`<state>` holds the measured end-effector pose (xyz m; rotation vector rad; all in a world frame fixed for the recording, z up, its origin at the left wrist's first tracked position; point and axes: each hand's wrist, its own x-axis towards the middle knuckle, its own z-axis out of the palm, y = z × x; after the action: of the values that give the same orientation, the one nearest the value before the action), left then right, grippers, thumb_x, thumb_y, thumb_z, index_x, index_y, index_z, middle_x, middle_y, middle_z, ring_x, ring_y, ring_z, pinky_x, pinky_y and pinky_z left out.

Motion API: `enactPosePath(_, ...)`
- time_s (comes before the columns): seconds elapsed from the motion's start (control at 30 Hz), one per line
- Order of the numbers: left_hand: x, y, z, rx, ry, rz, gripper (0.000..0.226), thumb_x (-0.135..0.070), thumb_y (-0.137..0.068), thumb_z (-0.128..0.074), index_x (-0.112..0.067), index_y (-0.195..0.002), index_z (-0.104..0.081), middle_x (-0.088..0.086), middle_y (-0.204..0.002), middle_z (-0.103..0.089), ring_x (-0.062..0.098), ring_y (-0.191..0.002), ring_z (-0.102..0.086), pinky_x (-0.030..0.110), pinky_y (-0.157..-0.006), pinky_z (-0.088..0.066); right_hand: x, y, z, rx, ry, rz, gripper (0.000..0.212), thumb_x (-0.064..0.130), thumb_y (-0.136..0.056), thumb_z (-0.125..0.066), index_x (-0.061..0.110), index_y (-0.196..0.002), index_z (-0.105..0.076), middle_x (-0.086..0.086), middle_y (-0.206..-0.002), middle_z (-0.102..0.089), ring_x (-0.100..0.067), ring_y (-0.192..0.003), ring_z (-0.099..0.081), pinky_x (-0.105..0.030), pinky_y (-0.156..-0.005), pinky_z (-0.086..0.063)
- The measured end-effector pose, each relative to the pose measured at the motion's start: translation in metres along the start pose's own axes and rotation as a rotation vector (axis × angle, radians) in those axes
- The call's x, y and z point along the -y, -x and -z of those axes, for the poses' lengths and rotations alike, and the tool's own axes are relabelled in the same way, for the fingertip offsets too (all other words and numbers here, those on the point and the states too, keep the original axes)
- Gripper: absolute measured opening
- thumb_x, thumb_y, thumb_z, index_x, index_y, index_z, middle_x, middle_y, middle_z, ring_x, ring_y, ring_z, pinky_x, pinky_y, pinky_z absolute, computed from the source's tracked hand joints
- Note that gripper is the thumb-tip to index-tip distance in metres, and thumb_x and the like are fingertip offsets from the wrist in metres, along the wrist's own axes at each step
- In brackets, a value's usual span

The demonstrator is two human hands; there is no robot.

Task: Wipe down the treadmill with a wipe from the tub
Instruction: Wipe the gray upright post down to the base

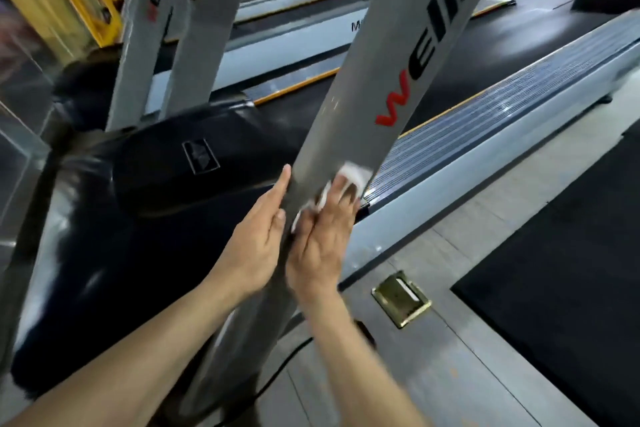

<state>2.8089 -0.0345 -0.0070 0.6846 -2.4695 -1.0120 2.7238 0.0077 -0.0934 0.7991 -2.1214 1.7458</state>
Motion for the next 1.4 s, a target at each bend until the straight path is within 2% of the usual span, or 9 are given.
enactPosePath(0.13, 0.001, -0.004, 0.006, 0.014, -0.023, 0.023, 0.063, -0.014, -0.110, -0.036, -0.057, -0.153, -0.021, -0.035, -0.153, -0.031, -0.022, -0.137, -0.027, 0.003, -0.110, -0.024, 0.005, 0.028, -0.020, 0.025, -0.100, -0.142, 0.064, 0.044, -0.109, -0.020, 0.012, -0.162, -0.004, -0.003, -0.170, 0.000, -0.023, -0.157, 0.003, -0.057, -0.123, -0.014)
enactPosePath(0.33, -0.007, -0.010, 0.001, -0.050, 0.009, 0.115, 0.068, -0.003, -0.105, -0.041, -0.054, -0.149, -0.036, -0.023, -0.148, -0.047, -0.006, -0.138, -0.040, 0.037, -0.121, -0.034, 0.062, -0.139, 0.028, -0.282, -0.261, -0.138, 0.062, 0.030, -0.108, -0.030, 0.006, -0.161, -0.009, -0.013, -0.169, -0.002, -0.022, -0.157, 0.005, -0.044, -0.127, 0.003)
enactPosePath(0.53, -0.012, -0.010, -0.005, -0.048, -0.012, 0.136, 0.064, -0.008, -0.107, -0.036, -0.058, -0.147, -0.031, -0.034, -0.133, -0.043, -0.015, -0.126, -0.041, 0.018, -0.107, -0.033, 0.058, -0.245, 0.058, -0.419, -0.220, -0.063, 0.060, 0.030, -0.109, -0.026, 0.000, -0.159, -0.014, -0.019, -0.167, -0.010, -0.029, -0.156, -0.001, -0.048, -0.126, -0.002)
enactPosePath(0.73, 0.001, -0.014, 0.000, -0.039, 0.043, 0.053, 0.066, 0.003, -0.102, -0.046, -0.034, -0.156, -0.035, -0.013, -0.145, -0.049, -0.001, -0.132, -0.049, 0.032, -0.115, -0.042, 0.054, -0.067, -0.003, -0.262, -0.274, -0.254, 0.060, 0.033, -0.109, -0.029, 0.016, -0.162, -0.006, -0.005, -0.170, -0.002, -0.017, -0.157, 0.006, -0.043, -0.127, 0.000)
enactPosePath(0.83, 0.005, -0.014, 0.009, -0.005, 0.044, 0.033, 0.063, 0.000, -0.103, -0.046, -0.036, -0.154, -0.037, -0.013, -0.145, -0.050, -0.001, -0.131, -0.050, 0.030, -0.114, -0.043, 0.036, -0.012, -0.019, -0.163, -0.254, -0.331, 0.061, 0.039, -0.108, -0.022, 0.019, -0.162, -0.003, 0.001, -0.170, 0.000, -0.014, -0.156, 0.008, -0.049, -0.126, -0.005)
enactPosePath(1.0, 0.015, -0.019, 0.022, 0.096, 0.041, -0.088, 0.057, -0.003, -0.106, -0.042, -0.039, -0.150, -0.042, -0.015, -0.137, -0.055, 0.006, -0.126, -0.055, 0.026, -0.109, -0.046, 0.028, -0.071, -0.002, -0.235, -0.243, -0.308, 0.064, 0.044, -0.106, -0.018, 0.018, -0.162, -0.001, 0.002, -0.170, 0.004, -0.009, -0.155, 0.011, -0.046, -0.127, 0.003)
enactPosePath(1.17, 0.025, -0.050, 0.027, 0.126, -0.001, -0.253, 0.030, -0.029, -0.108, -0.043, -0.026, -0.138, -0.047, -0.013, -0.109, -0.059, 0.001, -0.094, -0.059, 0.022, -0.085, -0.048, 0.015, -0.075, -0.002, -0.226, -0.179, -0.348, 0.064, 0.048, -0.105, -0.013, 0.023, -0.162, 0.002, 0.008, -0.170, 0.007, -0.005, -0.154, 0.013, -0.043, -0.126, 0.007)
enactPosePath(1.3, 0.035, -0.056, 0.006, 0.209, 0.132, -0.343, 0.041, -0.035, -0.111, -0.025, -0.024, -0.150, -0.034, -0.013, -0.132, -0.057, 0.000, -0.122, -0.056, 0.019, -0.102, -0.044, 0.021, 0.051, -0.055, -0.217, -0.249, -0.496, 0.060, 0.046, -0.108, -0.017, 0.028, -0.161, 0.005, 0.015, -0.168, 0.011, 0.001, -0.152, 0.014, -0.044, -0.127, 0.000)
enactPosePath(1.4, 0.040, -0.056, -0.003, 0.171, 0.176, -0.373, 0.044, -0.031, -0.112, -0.020, -0.019, -0.154, -0.030, -0.018, -0.133, -0.057, -0.004, -0.122, -0.056, 0.013, -0.100, -0.042, 0.030, 0.123, -0.077, -0.153, -0.263, -0.669, 0.060, 0.049, -0.108, -0.014, 0.033, -0.159, 0.011, 0.020, -0.165, 0.018, 0.005, -0.149, 0.020, -0.044, -0.127, 0.005)
